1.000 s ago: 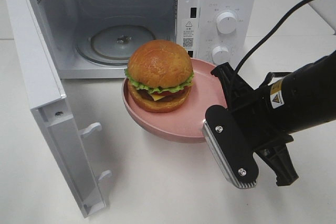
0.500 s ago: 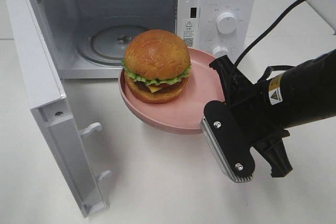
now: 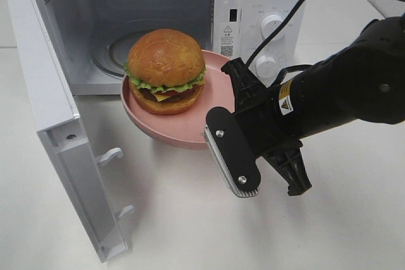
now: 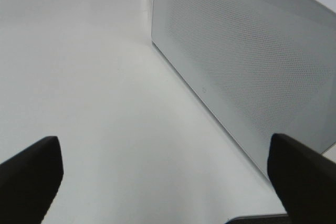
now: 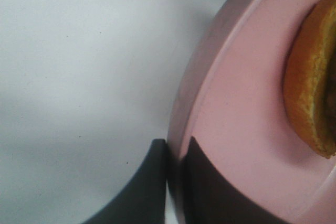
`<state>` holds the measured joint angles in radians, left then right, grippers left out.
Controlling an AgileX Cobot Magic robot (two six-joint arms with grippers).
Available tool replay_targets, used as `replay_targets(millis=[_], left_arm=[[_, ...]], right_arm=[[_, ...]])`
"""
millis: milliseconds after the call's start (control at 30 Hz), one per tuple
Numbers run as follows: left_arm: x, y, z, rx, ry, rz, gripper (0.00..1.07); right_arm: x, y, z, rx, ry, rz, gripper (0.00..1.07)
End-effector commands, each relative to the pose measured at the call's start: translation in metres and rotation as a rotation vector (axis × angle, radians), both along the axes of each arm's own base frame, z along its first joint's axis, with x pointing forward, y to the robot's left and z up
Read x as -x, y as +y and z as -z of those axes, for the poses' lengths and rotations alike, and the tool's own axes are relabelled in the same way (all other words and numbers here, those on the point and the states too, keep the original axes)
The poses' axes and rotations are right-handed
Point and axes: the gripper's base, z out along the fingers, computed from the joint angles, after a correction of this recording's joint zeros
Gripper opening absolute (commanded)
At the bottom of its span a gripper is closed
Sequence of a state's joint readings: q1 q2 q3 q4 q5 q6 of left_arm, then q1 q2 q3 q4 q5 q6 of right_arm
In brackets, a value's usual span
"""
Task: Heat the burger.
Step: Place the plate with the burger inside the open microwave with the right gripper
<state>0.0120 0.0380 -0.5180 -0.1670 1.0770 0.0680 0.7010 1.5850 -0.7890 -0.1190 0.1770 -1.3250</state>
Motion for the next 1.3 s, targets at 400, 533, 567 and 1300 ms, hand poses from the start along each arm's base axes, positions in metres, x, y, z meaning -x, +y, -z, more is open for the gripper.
replay_targets(millis=[400, 533, 567, 1300], left_arm=[[-0.001, 0.000, 0.000, 0.000, -0.010, 0.003, 0.98], [-0.001, 0.000, 0.000, 0.000, -0.010, 0.003, 0.98], [-0.001, 0.000, 0.000, 0.000, -0.010, 0.003, 0.98], [-0.001, 0.000, 0.000, 0.000, -0.010, 0.003, 0.98]], right_arm=[[-0.028, 0.025, -0.010, -0.073, -0.062, 0.013, 0.00], [-0.033, 0.029, -0.009, -0.076, -0.053, 0.026, 0.00], [-0.036, 0.031, -0.008, -0.074, -0.045, 0.034, 0.00], [-0.076, 0.061, -0.007, -0.061, -0.042, 0.069, 0.00]])
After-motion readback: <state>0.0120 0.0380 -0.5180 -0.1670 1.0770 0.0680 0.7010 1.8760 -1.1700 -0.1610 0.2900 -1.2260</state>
